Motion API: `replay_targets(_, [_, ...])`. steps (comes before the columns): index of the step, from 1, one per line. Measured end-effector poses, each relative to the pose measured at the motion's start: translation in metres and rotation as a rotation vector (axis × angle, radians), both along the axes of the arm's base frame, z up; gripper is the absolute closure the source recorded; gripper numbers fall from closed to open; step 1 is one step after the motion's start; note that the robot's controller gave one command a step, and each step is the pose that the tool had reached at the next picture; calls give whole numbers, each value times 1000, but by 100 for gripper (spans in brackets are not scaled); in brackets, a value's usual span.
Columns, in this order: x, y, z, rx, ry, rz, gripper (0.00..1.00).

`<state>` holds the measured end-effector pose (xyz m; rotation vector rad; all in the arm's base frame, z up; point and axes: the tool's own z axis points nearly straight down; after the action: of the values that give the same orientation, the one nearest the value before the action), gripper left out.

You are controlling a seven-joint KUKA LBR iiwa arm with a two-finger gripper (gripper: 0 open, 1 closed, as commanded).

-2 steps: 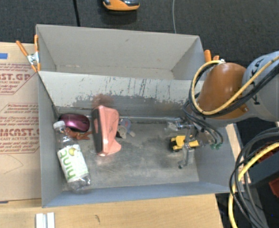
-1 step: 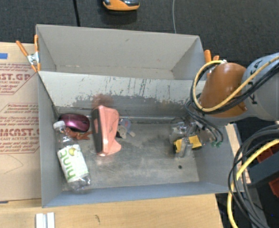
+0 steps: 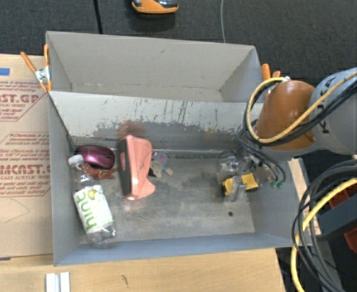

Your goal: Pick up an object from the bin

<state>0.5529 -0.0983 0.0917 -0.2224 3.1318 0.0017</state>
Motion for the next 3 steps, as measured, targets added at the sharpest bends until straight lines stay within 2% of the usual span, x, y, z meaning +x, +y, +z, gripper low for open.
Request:
replay_targets(1, [-15,-28,108,-2,-1,-14,100])
replay_targets(2, [-15,-28,108,-1,-1,-13,0])
replay_targets(3, [-15,-28,108,-1,-1,-13,0])
